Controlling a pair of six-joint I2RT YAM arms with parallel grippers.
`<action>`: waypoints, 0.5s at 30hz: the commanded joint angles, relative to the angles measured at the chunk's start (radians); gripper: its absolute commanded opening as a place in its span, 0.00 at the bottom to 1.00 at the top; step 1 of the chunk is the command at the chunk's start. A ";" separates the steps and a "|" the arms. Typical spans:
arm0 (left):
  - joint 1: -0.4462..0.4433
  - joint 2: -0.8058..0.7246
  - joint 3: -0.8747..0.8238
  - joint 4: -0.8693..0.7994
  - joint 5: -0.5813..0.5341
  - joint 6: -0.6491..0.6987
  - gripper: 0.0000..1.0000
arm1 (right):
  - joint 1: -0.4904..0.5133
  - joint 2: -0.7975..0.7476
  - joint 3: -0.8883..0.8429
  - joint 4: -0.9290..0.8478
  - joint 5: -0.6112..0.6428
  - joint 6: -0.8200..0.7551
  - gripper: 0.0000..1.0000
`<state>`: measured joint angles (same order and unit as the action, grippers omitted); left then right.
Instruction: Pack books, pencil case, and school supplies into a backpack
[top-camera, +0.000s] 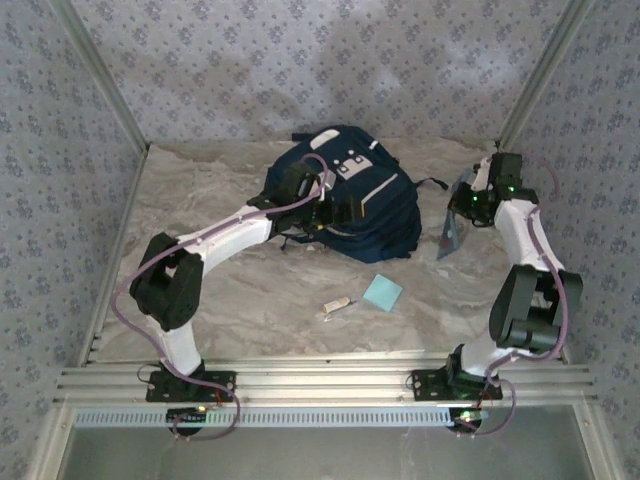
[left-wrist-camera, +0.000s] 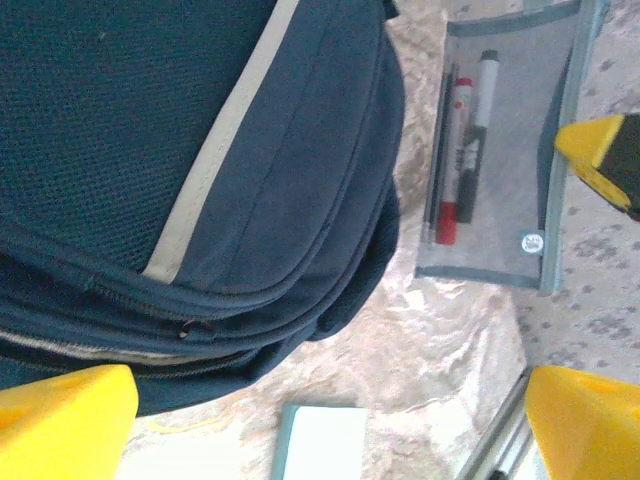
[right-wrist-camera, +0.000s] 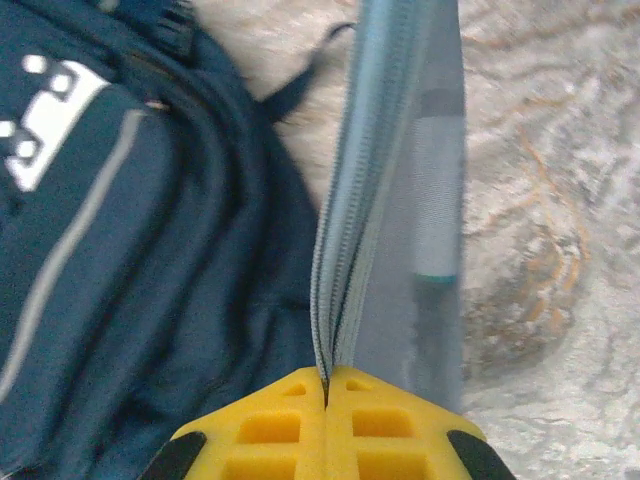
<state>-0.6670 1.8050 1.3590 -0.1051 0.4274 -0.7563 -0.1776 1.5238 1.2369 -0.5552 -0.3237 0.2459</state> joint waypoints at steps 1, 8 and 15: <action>0.010 0.031 0.020 0.114 0.065 -0.087 0.99 | 0.030 -0.056 0.039 -0.083 -0.040 0.018 0.00; 0.017 0.091 -0.022 0.335 0.118 -0.273 1.00 | 0.075 -0.148 0.086 -0.094 -0.152 0.079 0.00; 0.022 0.134 -0.107 0.663 0.109 -0.426 1.00 | 0.175 -0.149 0.135 0.043 -0.303 0.214 0.00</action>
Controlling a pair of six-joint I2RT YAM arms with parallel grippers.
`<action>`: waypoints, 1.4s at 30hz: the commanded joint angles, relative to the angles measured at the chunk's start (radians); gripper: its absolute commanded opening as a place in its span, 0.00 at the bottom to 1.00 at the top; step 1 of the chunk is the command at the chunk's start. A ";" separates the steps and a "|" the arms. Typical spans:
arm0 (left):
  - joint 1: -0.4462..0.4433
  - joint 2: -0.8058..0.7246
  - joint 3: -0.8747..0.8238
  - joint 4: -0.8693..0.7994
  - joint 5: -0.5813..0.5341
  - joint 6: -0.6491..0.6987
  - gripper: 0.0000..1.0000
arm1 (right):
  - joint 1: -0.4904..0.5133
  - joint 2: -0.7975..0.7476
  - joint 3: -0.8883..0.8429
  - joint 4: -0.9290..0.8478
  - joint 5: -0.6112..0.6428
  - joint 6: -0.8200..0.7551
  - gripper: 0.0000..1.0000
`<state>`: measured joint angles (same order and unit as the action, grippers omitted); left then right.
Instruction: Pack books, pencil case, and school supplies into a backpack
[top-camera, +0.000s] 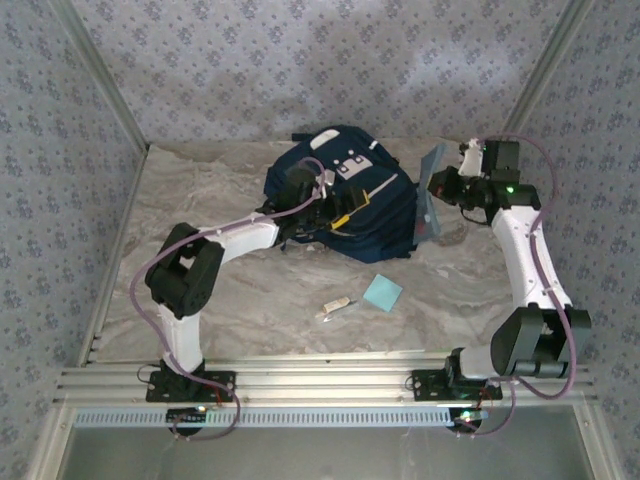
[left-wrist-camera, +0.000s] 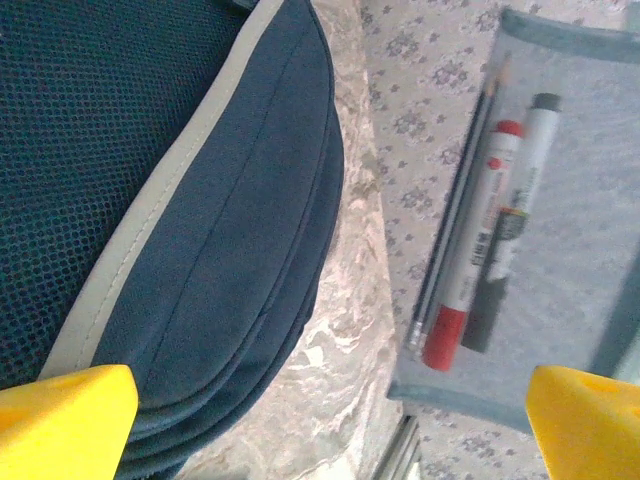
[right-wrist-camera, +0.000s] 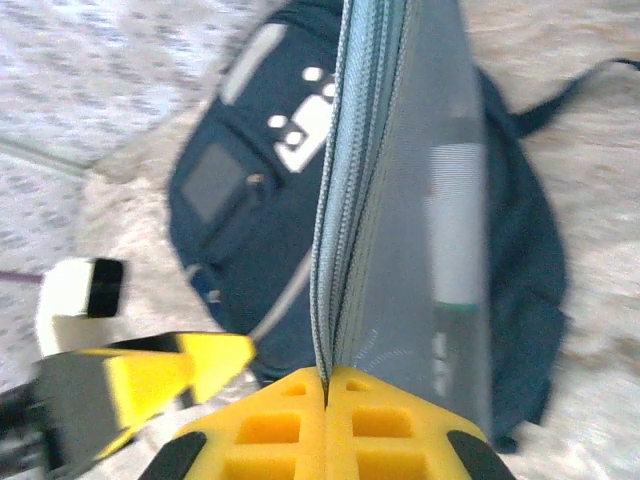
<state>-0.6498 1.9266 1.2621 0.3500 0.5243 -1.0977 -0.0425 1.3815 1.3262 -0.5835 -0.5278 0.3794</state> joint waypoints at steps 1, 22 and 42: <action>0.004 0.017 -0.018 0.254 0.008 -0.095 1.00 | 0.056 0.000 0.053 0.093 -0.111 0.098 0.00; -0.007 0.156 -0.064 0.993 -0.024 -0.437 1.00 | 0.254 0.088 0.067 0.376 -0.184 0.307 0.00; -0.006 0.089 -0.074 0.940 0.020 -0.391 0.52 | 0.193 0.241 0.094 0.272 -0.135 0.186 0.00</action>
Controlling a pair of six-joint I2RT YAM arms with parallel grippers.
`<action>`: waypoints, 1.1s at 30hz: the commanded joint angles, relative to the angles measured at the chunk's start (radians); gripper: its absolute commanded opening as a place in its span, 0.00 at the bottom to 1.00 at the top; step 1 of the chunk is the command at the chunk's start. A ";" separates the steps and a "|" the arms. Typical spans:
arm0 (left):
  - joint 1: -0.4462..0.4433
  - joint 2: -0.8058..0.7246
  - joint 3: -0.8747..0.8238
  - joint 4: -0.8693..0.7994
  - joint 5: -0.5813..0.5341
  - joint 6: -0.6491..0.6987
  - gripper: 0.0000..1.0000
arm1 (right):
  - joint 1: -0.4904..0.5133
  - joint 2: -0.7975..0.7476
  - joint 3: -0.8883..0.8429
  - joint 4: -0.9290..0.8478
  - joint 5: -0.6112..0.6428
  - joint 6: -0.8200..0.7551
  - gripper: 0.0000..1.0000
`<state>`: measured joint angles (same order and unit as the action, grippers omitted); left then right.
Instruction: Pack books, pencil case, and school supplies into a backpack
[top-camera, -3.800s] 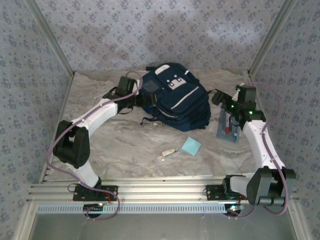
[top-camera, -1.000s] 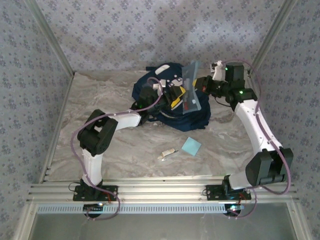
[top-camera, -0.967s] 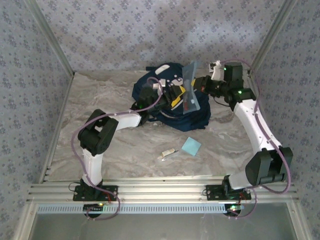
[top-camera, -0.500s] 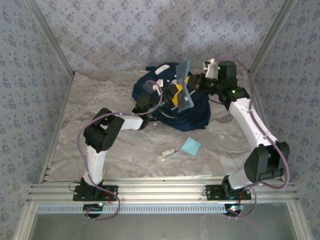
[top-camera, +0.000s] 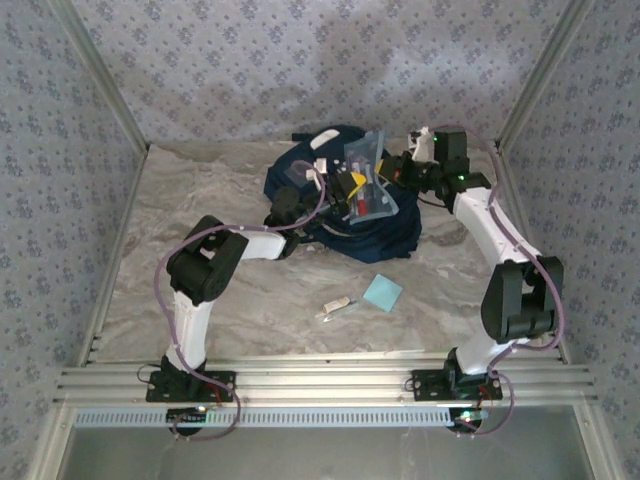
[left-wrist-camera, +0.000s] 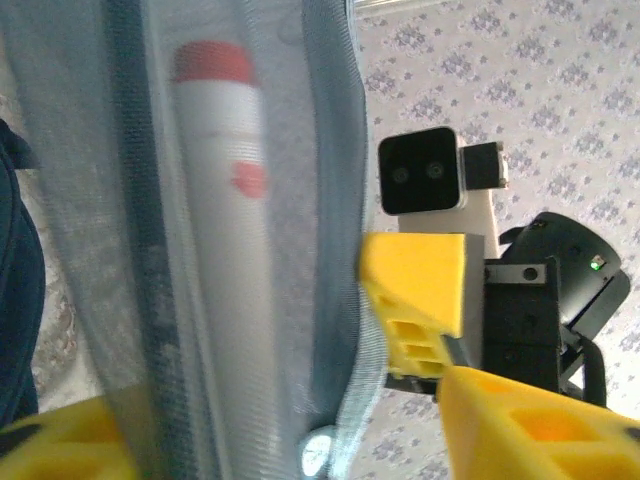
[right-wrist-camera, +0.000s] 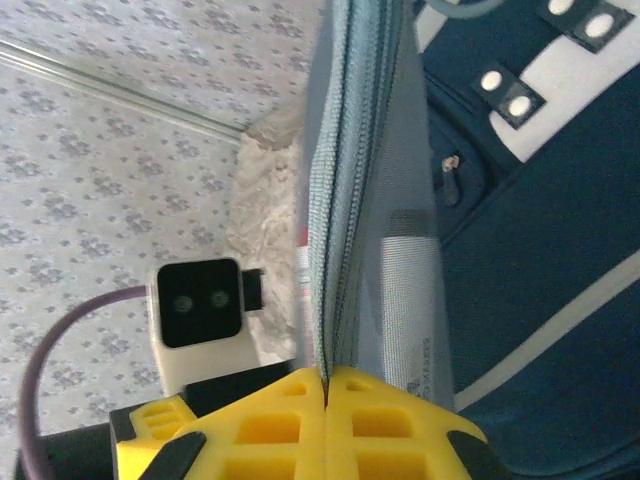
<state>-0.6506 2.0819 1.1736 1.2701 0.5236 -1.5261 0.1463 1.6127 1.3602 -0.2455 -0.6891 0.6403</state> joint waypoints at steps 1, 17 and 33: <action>-0.005 -0.073 0.011 0.003 0.020 0.048 0.47 | 0.004 0.010 0.066 -0.076 0.042 -0.086 0.00; 0.018 -0.092 0.041 -0.162 -0.080 0.133 0.19 | -0.029 -0.195 -0.078 -0.005 0.265 -0.112 1.00; 0.016 -0.038 0.175 -0.090 -0.225 0.068 0.21 | 0.037 -0.247 -0.459 0.610 0.208 0.222 1.00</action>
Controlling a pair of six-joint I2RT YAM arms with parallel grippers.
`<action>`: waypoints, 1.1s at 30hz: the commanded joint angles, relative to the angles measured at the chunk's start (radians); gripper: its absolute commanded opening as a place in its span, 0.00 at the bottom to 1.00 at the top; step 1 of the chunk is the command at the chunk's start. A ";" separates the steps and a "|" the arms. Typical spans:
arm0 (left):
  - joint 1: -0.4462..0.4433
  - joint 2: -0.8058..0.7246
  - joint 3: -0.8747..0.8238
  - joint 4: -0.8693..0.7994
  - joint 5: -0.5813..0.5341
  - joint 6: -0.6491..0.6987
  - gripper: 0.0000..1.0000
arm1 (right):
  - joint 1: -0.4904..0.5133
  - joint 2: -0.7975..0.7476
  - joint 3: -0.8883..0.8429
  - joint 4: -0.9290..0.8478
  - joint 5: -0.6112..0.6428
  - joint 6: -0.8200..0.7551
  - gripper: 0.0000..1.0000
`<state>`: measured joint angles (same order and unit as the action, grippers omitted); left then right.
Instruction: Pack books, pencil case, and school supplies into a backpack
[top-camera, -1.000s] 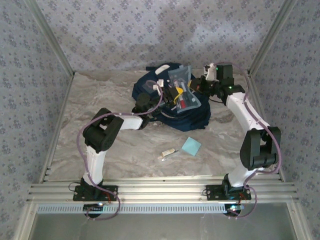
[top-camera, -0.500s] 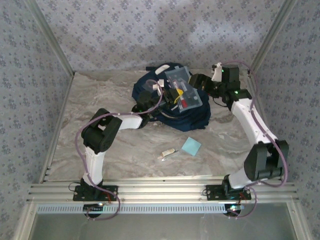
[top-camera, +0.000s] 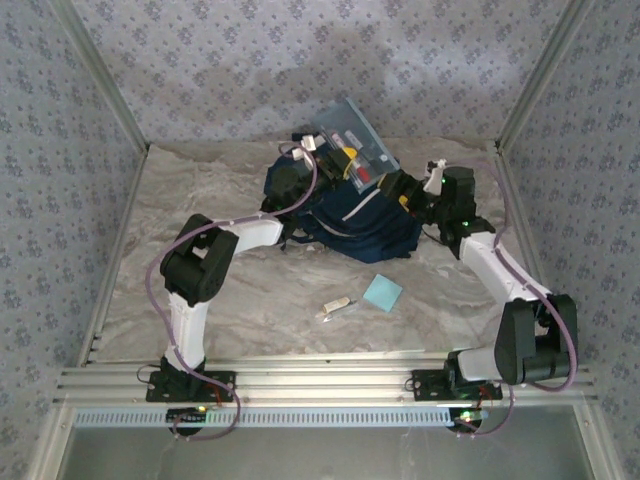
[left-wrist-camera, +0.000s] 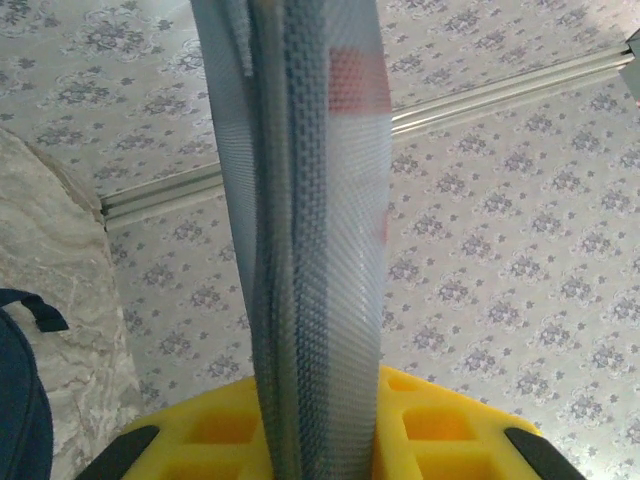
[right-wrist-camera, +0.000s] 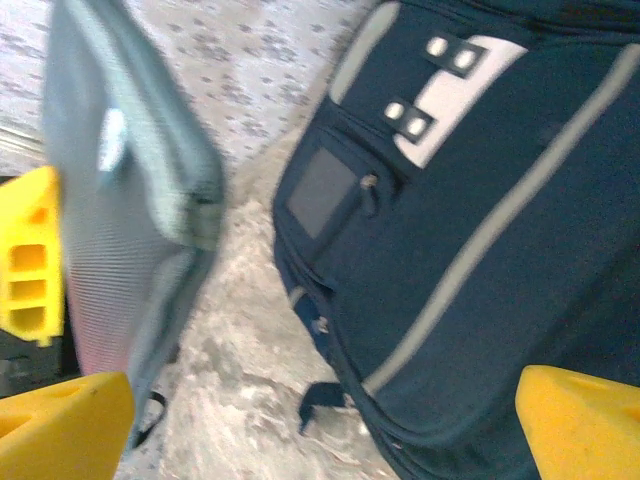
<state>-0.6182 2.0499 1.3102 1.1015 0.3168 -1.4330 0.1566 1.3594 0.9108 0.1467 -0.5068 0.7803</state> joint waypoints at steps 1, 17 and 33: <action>-0.021 0.000 0.037 0.090 -0.017 -0.038 0.21 | 0.033 0.016 -0.019 0.267 0.035 0.105 1.00; -0.059 0.029 0.019 0.113 -0.024 -0.090 0.23 | 0.066 0.153 0.016 0.594 0.031 0.270 0.54; -0.045 0.015 -0.028 0.017 0.035 -0.055 0.99 | 0.013 0.131 0.026 0.475 -0.010 0.245 0.04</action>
<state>-0.6685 2.1090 1.3083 1.1442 0.3225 -1.5356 0.1967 1.5131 0.9039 0.6617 -0.4961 1.0546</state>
